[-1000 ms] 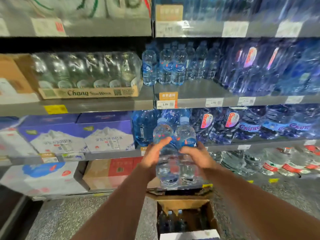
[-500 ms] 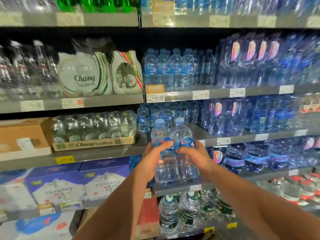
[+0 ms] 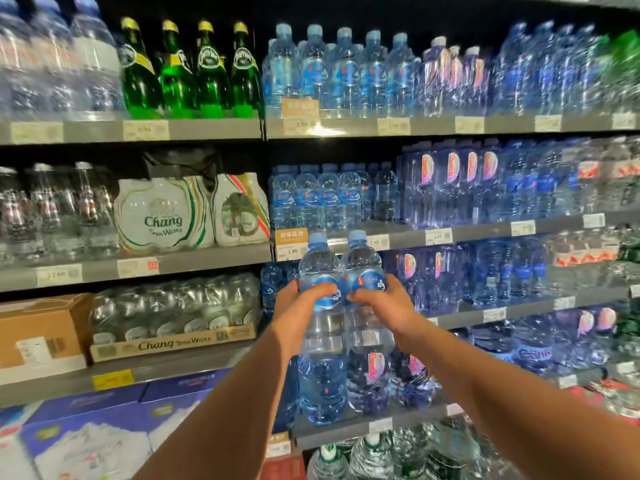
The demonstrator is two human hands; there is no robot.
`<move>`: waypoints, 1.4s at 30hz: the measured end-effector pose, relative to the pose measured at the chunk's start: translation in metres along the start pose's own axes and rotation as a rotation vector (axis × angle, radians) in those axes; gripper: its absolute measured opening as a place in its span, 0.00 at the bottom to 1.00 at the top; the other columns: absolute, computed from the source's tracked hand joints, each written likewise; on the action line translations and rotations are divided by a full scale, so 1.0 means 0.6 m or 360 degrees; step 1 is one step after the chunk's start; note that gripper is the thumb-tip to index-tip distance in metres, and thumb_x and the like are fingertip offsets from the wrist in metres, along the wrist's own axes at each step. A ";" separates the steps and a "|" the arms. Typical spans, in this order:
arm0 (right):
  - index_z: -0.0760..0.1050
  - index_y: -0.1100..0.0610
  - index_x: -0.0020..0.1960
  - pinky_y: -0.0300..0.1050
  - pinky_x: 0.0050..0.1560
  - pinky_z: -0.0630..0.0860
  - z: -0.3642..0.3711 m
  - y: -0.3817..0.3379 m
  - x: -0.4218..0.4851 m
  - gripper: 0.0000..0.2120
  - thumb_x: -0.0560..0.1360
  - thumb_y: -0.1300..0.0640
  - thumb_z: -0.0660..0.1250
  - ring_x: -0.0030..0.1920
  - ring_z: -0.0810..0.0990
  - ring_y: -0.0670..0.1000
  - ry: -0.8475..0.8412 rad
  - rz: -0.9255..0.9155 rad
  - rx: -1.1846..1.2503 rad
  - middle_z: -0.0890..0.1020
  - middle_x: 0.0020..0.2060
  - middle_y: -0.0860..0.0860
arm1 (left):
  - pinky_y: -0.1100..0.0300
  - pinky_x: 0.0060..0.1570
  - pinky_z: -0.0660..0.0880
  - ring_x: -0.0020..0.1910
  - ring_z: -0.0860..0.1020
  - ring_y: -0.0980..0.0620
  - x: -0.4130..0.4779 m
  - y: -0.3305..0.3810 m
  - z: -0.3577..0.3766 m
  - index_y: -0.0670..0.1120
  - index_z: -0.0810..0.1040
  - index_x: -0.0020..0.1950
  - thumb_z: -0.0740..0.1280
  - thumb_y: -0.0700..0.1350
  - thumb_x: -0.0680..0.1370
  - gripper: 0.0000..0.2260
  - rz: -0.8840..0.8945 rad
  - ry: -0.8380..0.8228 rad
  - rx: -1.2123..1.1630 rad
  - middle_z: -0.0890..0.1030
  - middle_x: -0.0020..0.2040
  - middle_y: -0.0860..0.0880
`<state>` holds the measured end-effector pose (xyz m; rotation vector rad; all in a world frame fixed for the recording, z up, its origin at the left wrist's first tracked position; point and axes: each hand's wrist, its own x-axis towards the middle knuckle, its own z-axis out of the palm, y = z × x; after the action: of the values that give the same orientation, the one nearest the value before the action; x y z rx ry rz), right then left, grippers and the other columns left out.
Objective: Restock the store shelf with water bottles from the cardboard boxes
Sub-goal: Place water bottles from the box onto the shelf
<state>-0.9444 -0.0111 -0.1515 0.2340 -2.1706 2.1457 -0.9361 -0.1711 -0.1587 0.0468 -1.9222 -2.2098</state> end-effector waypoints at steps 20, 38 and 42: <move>0.69 0.53 0.50 0.44 0.41 0.73 -0.151 -0.116 0.290 0.22 0.63 0.60 0.76 0.47 0.80 0.52 0.0061 -0.0306 -0.0011 0.80 0.50 0.53 | 0.57 0.58 0.64 0.69 0.66 0.47 0.251 0.107 0.231 0.45 0.58 0.76 0.78 0.53 0.65 0.46 0.0413 0.0267 0.0162 0.66 0.72 0.48; 0.63 0.47 0.47 0.40 0.39 0.72 -0.155 -0.088 0.520 0.27 0.61 0.61 0.78 0.39 0.76 0.43 0.0419 -0.0431 -0.0038 0.75 0.40 0.41 | 0.59 0.65 0.64 0.69 0.68 0.47 0.486 0.095 0.286 0.41 0.63 0.74 0.79 0.51 0.64 0.44 0.0492 0.0291 0.0205 0.68 0.72 0.46; 0.67 0.54 0.46 0.48 0.43 0.75 -0.157 -0.064 0.557 0.23 0.60 0.60 0.79 0.40 0.79 0.51 0.0540 -0.0407 -0.0266 0.78 0.43 0.53 | 0.57 0.60 0.70 0.62 0.74 0.50 0.531 0.073 0.299 0.40 0.71 0.68 0.80 0.50 0.63 0.37 0.0482 0.0317 0.0281 0.75 0.62 0.51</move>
<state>-1.2720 0.0653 -0.0573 0.1171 -1.9887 1.7162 -1.2704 -0.0590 -0.0525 0.0025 -1.8691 -1.7709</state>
